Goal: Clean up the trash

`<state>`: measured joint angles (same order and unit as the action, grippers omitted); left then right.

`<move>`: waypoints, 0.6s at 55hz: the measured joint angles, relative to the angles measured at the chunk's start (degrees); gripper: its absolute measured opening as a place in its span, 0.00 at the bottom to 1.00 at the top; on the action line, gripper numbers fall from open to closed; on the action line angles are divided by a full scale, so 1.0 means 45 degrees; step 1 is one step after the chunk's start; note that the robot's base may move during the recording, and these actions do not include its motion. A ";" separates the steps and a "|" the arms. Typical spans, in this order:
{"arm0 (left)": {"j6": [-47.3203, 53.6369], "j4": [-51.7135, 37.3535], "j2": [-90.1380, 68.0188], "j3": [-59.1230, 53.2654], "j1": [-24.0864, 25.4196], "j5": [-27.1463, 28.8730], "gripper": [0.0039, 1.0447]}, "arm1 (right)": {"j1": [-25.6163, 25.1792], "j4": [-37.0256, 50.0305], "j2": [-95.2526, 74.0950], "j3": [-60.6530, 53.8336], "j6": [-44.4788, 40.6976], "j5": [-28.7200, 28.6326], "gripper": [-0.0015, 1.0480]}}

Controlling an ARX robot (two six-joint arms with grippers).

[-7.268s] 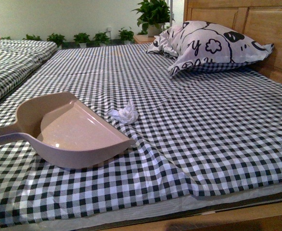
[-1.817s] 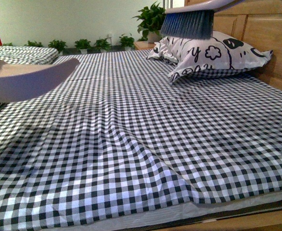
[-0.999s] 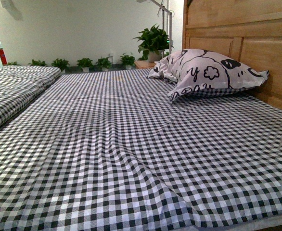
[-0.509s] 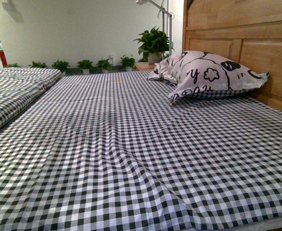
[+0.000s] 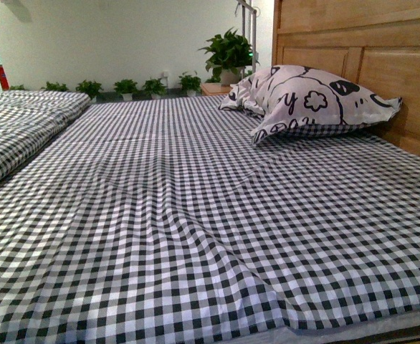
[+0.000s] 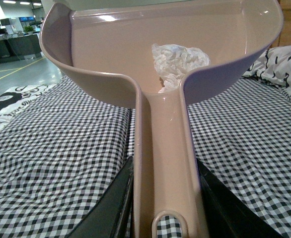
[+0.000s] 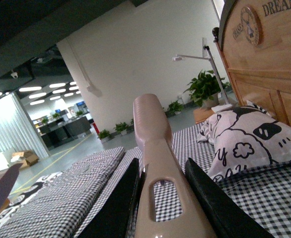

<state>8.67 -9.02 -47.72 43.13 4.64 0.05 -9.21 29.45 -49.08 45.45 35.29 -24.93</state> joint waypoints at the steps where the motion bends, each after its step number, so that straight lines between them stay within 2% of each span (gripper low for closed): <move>1: 0.0000 0.0000 0.0000 0.0000 0.0000 0.0000 0.27 | 0.0000 0.0000 0.0000 0.0000 0.0000 0.0000 0.22; 33: 0.0000 0.0000 0.0000 0.0000 0.0000 0.0000 0.27 | 0.0000 0.0000 0.0000 0.0000 -0.0015 0.0000 0.22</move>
<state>8.67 -9.02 -47.72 43.13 4.64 0.05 -9.21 29.45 -49.08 45.45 35.22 -24.93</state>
